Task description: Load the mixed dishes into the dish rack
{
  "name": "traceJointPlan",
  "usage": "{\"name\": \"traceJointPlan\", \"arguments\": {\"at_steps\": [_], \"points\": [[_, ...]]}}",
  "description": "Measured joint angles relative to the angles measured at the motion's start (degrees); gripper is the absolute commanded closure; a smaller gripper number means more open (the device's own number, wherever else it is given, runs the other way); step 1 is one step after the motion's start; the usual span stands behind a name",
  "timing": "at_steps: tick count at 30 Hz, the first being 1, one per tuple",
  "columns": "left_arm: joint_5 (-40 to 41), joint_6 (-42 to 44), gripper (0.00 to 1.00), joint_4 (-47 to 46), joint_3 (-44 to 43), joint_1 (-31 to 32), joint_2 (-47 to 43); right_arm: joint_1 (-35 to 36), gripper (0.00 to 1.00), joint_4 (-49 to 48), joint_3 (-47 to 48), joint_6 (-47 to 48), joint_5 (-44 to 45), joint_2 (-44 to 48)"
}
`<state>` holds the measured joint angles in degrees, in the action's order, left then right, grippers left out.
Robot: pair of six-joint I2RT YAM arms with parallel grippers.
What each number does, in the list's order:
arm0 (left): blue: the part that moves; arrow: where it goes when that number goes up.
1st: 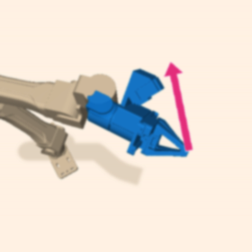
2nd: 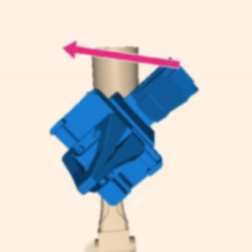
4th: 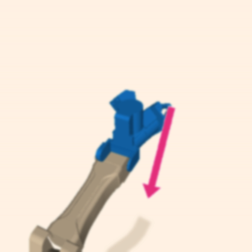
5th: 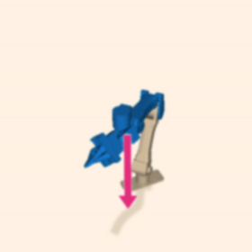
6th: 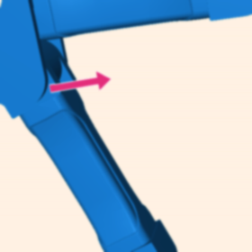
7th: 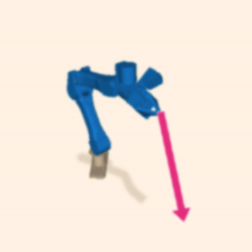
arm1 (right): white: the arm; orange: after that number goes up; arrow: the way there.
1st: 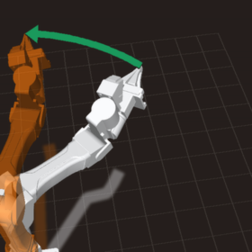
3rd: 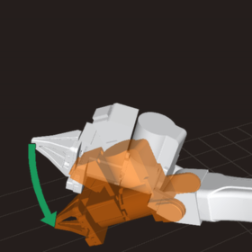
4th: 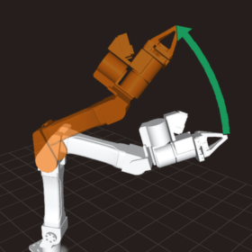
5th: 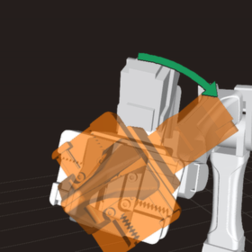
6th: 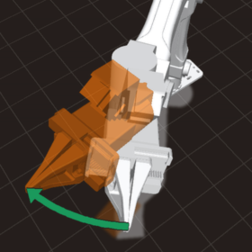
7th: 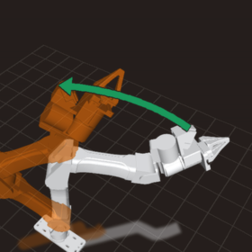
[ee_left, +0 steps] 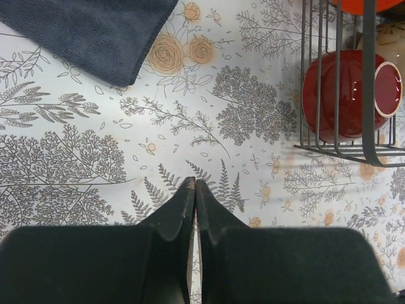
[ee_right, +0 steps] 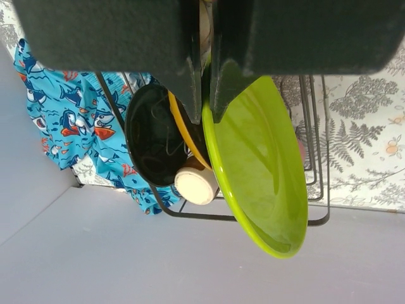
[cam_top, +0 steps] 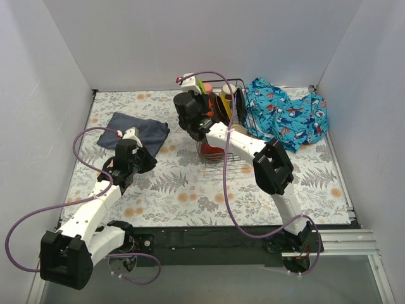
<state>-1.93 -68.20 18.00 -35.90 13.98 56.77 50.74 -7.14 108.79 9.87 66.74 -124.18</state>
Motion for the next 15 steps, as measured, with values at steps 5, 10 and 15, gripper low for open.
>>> {"name": "traceJointPlan", "arguments": {"at_steps": [5,10,15], "points": [[-1.7,-0.7,1.0,-0.5,1.8,0.0,-1.3,-0.7,0.99,-1.4,0.2,0.2,1.3,-0.5],[-3.1,-1.1,1.0,-0.5,3.7,0.0,-2.4,-1.0,0.99,-2.1,0.2,0.5,2.2,-2.6],[-3.4,-1.3,1.0,-0.7,4.5,0.0,-3.8,-1.0,0.99,-2.0,0.2,0.5,2.4,-5.1]]}}
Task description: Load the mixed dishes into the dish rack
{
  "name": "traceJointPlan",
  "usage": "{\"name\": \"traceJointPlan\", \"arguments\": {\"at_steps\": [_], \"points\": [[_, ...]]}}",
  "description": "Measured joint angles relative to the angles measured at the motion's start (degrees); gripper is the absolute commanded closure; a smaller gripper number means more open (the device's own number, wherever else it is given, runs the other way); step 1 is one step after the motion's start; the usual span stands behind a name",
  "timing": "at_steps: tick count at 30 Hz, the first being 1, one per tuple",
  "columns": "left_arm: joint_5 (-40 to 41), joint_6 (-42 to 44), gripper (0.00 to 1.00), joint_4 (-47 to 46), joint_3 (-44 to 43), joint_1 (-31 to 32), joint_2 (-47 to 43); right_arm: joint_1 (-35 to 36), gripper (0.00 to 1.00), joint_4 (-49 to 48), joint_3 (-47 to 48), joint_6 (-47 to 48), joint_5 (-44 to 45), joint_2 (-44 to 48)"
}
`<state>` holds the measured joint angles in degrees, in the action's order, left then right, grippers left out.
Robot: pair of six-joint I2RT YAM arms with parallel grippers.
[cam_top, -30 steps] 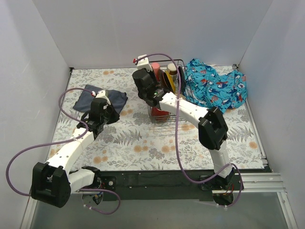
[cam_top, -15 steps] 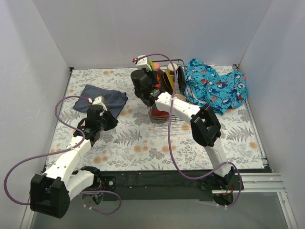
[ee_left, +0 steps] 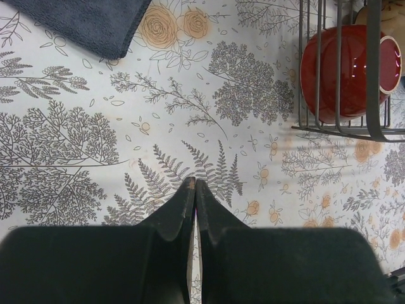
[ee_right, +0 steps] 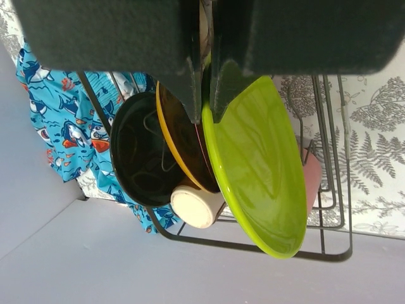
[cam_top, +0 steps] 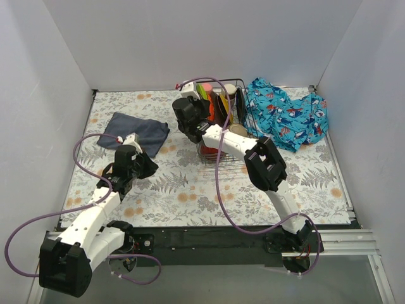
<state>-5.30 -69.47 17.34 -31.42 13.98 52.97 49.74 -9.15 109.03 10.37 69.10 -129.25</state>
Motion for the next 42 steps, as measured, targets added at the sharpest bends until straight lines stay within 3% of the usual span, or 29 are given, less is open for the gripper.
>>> {"name": "traceJointPlan", "arguments": {"at_steps": [3,7,12,21,29,30,33,39,41,42], "points": [[-0.1,0.0,1.0,-0.2,0.4,0.0,-0.7,0.0,0.99,0.1,0.0,0.0,0.5,-0.9],[-0.3,0.0,1.0,-0.9,1.0,0.0,-0.9,0.0,0.75,0.2,-0.2,-0.2,0.2,-1.2],[-1.3,0.0,1.0,-1.8,1.1,0.0,-0.7,-0.2,0.65,0.3,-0.2,-0.5,-0.5,-1.2],[-3.0,-0.2,1.0,-2.7,1.0,0.0,1.0,0.1,0.63,3.4,-0.4,-0.9,-4.0,0.4],[-4.0,1.8,1.0,-2.7,-2.9,0.0,6.7,2.5,0.61,8.7,-1.2,-0.8,-6.4,12.2],[-4.4,2.7,1.0,-2.8,-4.2,0.0,7.4,2.8,0.66,8.9,-1.6,-0.9,-6.7,14.2],[-8.9,7.4,1.0,-3.7,-9.2,-0.1,9.8,2.6,0.71,9.8,-6.1,-1.8,-8.3,21.9],[-25.2,14.7,1.0,-7.6,-20.7,-0.1,18.2,-3.1,0.67,17.3,-15.9,-8.0,-15.2,35.7],[-29.8,15.5,1.0,-8.6,-25.7,0.1,23.3,-6.2,0.61,20.5,-19.3,-10.0,-19.7,39.3],[-31.6,15.5,1.0,-9.0,-28.0,0.2,26.0,-8.1,0.54,22.7,-21.2,-11.1,-22.9,41.1]]}}
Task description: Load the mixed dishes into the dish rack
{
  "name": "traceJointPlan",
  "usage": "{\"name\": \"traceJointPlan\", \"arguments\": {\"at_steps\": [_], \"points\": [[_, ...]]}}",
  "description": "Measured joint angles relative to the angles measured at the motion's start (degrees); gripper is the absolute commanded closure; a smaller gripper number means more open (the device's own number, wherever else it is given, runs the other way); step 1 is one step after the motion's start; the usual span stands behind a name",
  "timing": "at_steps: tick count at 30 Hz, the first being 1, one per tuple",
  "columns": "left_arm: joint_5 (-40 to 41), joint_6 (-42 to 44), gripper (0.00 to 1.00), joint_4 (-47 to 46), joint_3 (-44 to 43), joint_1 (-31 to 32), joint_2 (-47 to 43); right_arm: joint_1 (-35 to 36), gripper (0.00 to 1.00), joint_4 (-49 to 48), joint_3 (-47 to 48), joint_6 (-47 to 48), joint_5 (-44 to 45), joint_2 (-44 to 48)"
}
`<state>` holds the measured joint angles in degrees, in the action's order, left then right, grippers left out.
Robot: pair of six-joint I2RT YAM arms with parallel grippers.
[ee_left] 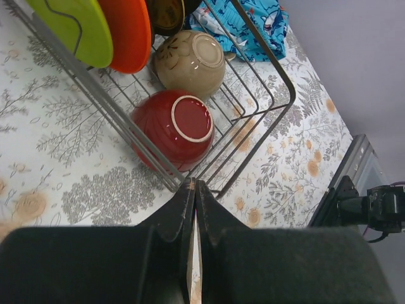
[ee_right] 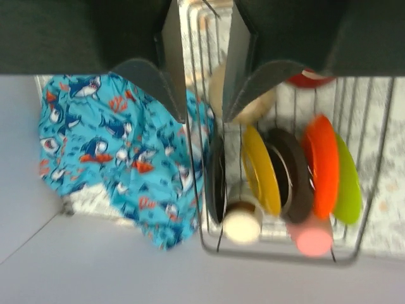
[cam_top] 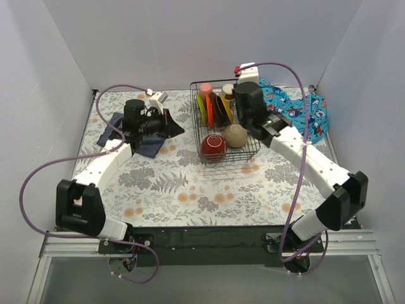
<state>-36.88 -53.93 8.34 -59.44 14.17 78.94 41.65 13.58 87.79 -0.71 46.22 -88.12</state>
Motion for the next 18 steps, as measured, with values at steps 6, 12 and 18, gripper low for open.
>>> {"name": "traceJointPlan", "arguments": {"at_steps": [6,12,18], "points": [[-4.3,0.4,0.5,0.5,-6.2,0.8,8.9,-17.4,0.41,10.5,-12.4,-4.3,-18.5,10.2],[-3.2,1.2,0.16,3.7,-8.9,1.0,10.5,-23.8,0.37,14.7,-25.8,-4.2,-17.9,17.8],[0.6,6.1,0.02,8.4,-9.1,1.1,10.5,-28.0,0.39,15.5,-37.2,-3.7,-19.0,26.5]]}}
